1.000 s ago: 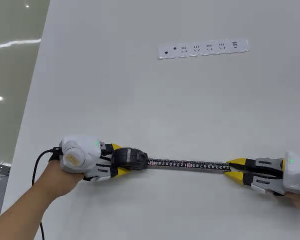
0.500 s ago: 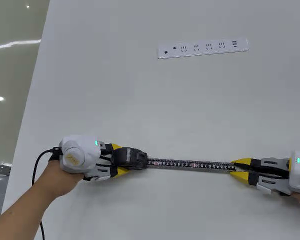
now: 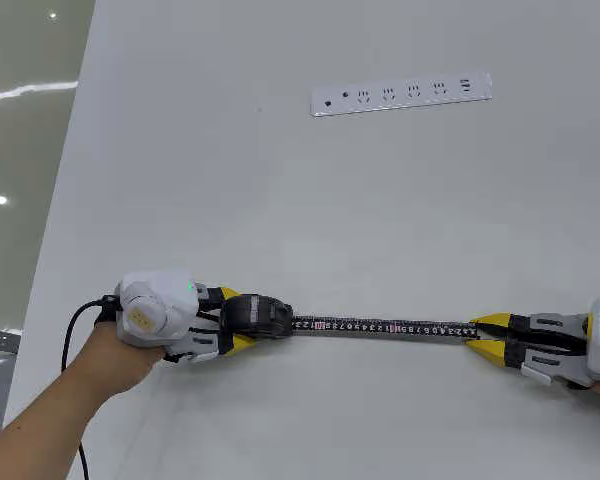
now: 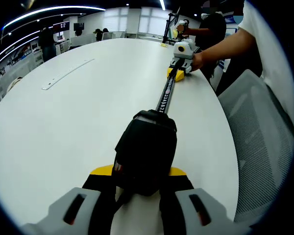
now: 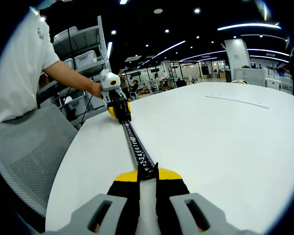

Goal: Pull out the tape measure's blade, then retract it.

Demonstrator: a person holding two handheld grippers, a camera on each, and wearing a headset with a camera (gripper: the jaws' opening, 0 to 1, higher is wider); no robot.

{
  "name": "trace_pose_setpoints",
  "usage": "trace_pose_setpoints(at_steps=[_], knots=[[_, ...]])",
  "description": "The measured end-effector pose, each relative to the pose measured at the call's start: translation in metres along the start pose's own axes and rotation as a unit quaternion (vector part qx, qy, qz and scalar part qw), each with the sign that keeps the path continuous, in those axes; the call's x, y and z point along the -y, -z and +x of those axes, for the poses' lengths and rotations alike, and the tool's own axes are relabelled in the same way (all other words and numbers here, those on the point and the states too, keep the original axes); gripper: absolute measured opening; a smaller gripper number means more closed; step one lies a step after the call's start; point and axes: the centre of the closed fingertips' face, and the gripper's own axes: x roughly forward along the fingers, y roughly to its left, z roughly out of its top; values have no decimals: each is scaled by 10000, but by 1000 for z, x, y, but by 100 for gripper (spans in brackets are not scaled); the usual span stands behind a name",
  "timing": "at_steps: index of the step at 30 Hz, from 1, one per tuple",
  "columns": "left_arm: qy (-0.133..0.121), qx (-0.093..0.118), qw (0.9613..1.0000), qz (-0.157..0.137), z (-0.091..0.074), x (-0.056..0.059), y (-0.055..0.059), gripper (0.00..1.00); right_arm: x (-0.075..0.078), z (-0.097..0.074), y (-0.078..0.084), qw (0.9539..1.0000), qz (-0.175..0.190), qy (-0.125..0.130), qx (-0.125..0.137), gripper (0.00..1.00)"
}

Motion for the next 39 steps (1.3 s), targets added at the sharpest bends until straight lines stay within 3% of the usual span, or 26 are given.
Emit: trace_pose_setpoints(at_steps=[39], knots=[[-22, -32, 9999, 125, 0, -1, -1, 31, -2, 0, 1, 10000, 21, -9, -55, 12]])
